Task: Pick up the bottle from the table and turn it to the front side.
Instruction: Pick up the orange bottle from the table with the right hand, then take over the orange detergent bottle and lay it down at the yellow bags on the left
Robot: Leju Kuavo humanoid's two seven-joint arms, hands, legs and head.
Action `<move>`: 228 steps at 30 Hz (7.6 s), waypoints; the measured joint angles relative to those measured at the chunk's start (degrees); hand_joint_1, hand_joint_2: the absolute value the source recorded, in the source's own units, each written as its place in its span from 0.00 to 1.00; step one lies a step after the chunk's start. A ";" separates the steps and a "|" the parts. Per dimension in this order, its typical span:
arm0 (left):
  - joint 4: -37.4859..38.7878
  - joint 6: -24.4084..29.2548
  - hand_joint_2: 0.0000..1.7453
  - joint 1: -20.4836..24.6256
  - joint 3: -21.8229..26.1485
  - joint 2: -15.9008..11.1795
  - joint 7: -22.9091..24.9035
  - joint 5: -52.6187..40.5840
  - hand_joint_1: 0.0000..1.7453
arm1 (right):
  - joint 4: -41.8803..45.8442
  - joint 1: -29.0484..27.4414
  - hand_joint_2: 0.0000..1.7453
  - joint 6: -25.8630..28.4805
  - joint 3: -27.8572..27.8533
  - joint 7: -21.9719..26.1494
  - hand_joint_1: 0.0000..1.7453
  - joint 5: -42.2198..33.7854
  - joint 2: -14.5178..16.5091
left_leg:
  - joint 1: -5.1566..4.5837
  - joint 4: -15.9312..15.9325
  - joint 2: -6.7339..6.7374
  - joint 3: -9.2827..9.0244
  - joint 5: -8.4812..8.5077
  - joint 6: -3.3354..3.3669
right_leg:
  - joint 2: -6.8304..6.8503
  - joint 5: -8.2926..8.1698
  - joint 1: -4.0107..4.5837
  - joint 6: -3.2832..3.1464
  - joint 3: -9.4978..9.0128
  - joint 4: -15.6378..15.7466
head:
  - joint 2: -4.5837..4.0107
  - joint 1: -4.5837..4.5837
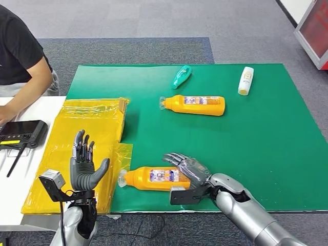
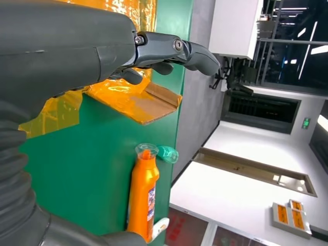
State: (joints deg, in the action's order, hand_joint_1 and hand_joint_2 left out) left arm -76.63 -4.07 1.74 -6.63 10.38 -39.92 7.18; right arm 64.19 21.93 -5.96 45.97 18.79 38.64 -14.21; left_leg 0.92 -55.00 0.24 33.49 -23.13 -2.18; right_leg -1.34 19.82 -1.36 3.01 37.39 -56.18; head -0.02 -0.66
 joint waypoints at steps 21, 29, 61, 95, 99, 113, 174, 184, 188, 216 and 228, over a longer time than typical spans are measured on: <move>-0.62 1.03 1.00 0.01 2.50 -0.13 -0.13 -1.69 0.00 | -5.98 6.99 1.00 -6.72 5.95 -4.78 0.78 2.93 -1.81 | -0.01 -0.02 0.00 -0.56 0.05 0.09 | -0.01 -0.09 0.00 0.04 -0.63 0.12 | 0.00 -0.01; -2.39 3.27 1.00 -0.47 2.79 -0.16 -0.14 -2.58 0.00 | -8.10 8.86 1.00 -6.14 7.44 -4.87 0.53 1.81 -1.79 | 0.00 -0.02 0.00 -0.58 0.05 0.09 | -0.01 -0.09 0.00 0.03 -0.68 0.12 | 0.01 -0.01; -6.05 8.43 1.00 -1.85 2.34 -0.47 -0.15 -1.76 0.00 | -10.74 1.47 1.00 6.96 -2.73 4.48 1.00 -10.45 8.03 | 0.03 -0.02 -0.03 -0.15 0.17 0.02 | 0.01 -0.12 0.05 -0.02 -0.25 0.09 | 0.00 -0.01; 2.91 2.61 1.00 8.36 -5.54 -1.36 6.05 8.19 0.00 | -2.54 -5.79 1.00 8.38 -18.01 12.48 1.00 -22.90 19.09 | 0.02 -0.04 -0.03 0.21 0.10 0.06 | 0.03 -0.09 0.03 0.02 0.11 0.09 | 0.00 0.00; 5.67 1.55 1.00 10.19 -6.08 -1.28 6.62 9.49 0.00 | -1.64 -5.89 1.00 8.38 -17.77 12.53 1.00 -23.08 19.21 | 0.02 -0.04 -0.03 0.21 0.10 0.05 | 0.03 -0.09 0.03 0.02 0.14 0.08 | 0.01 0.00; 14.35 0.36 1.00 17.36 -9.29 0.20 8.39 11.82 0.00 | -0.14 -5.29 1.00 8.34 -16.07 13.70 1.00 -24.90 19.21 | 0.02 -0.05 -0.03 0.27 0.13 0.04 | 0.03 -0.10 0.03 0.02 0.19 0.08 | 0.00 0.00; -3.55 -6.26 1.00 12.65 -20.41 -2.87 16.70 27.43 0.00 | -2.82 -5.84 1.00 10.82 -17.03 18.72 1.00 -26.00 19.23 | 0.02 -0.05 -0.03 0.52 0.16 0.03 | 0.04 -0.11 0.03 0.01 0.42 0.07 | 0.01 0.00; -2.50 -6.98 1.00 13.63 -20.39 -2.88 16.71 27.83 0.00 | 0.10 -6.69 1.00 10.57 -16.87 19.83 1.00 -25.76 19.22 | 0.02 -0.05 -0.03 0.53 0.17 0.03 | 0.04 -0.13 0.03 0.02 0.43 0.07 | 0.01 0.00; -2.16 -6.84 1.00 14.18 -20.23 -2.87 16.56 27.49 0.00 | 1.44 -7.00 1.00 10.69 -16.47 20.43 1.00 -25.00 19.03 | 0.02 -0.05 -0.03 0.53 0.18 0.02 | 0.04 -0.13 0.03 0.01 0.43 0.07 | 0.00 0.00; 5.74 -10.21 1.00 19.41 -22.37 -2.25 20.49 27.71 0.00 | 3.63 -5.94 1.00 10.68 -14.47 20.45 1.00 -25.17 17.79 | 0.02 -0.06 -0.03 0.58 0.25 0.02 | 0.05 -0.22 0.02 0.04 0.47 0.07 | 0.00 0.00; 6.02 -11.38 1.00 20.30 -24.14 -2.53 18.24 23.93 0.00 | 4.42 -5.30 1.00 11.60 -12.02 20.55 1.00 -26.21 16.80 | 0.01 -0.06 -0.03 0.60 0.26 0.02 | 0.05 -0.24 0.02 0.06 0.47 0.07 | 0.00 -0.01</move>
State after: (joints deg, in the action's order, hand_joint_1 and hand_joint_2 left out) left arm -70.61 -15.44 22.03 -30.76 7.85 -21.67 31.11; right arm 68.62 16.63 5.65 33.95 39.34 12.43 2.59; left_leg 0.94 -55.06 0.20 34.08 -22.87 -2.16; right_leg -1.30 19.58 -1.34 3.06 37.87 -56.12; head -0.02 -0.66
